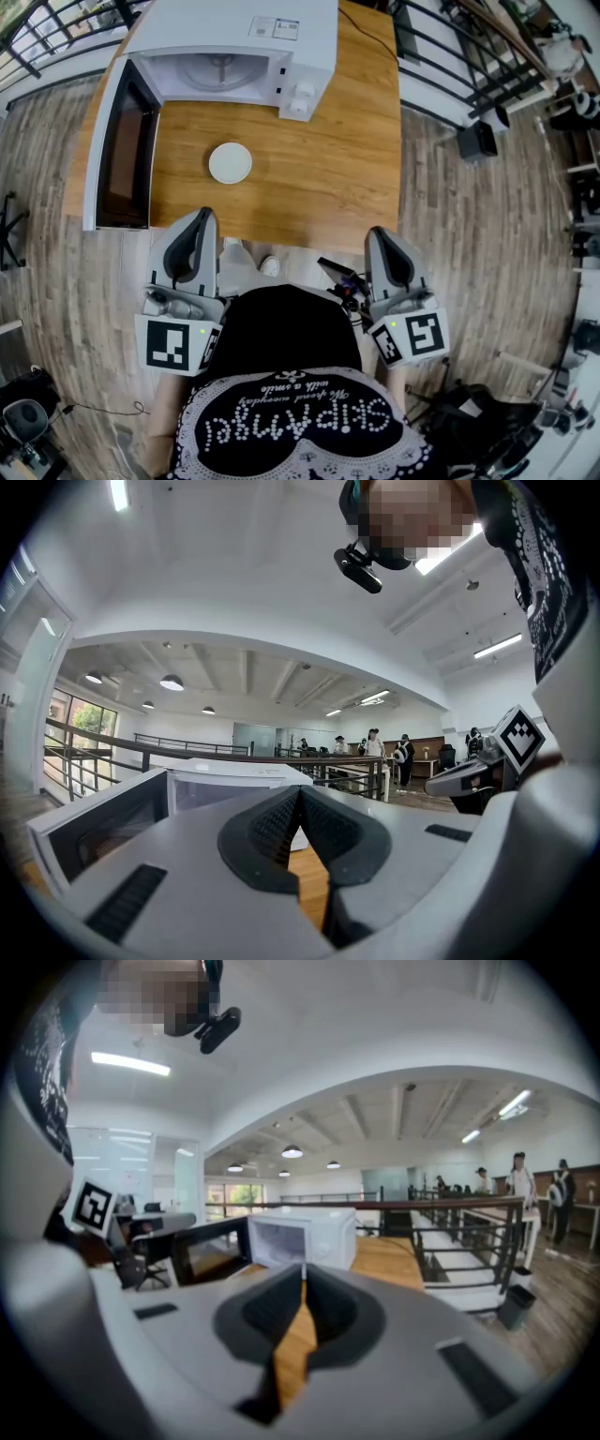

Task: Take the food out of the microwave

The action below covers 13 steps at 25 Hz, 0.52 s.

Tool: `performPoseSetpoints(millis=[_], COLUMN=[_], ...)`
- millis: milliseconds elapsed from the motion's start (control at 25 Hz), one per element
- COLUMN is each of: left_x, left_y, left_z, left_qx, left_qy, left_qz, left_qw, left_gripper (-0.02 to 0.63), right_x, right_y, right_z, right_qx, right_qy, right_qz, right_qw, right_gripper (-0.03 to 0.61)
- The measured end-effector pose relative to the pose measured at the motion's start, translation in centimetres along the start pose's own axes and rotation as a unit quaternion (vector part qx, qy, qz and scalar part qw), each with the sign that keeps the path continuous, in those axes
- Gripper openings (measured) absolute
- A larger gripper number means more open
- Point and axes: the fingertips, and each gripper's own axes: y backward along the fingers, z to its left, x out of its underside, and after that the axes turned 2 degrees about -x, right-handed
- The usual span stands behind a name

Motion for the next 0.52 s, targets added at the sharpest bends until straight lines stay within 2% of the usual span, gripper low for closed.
performPoseSetpoints(millis=[520], left_x=[0.02], left_y=[0.32], left_z=[-0.4], left_qx=[0.002], left_qy=[-0.009], left_qz=[-0.002], left_qw=[1.0], left_gripper=[0.032], right_x=[0.14], right_y=[0.42], right_z=[-0.22], right_qx=[0.0], right_qy=[0.002], right_qz=[0.0], right_qw=[1.0], right_gripper=[0.037])
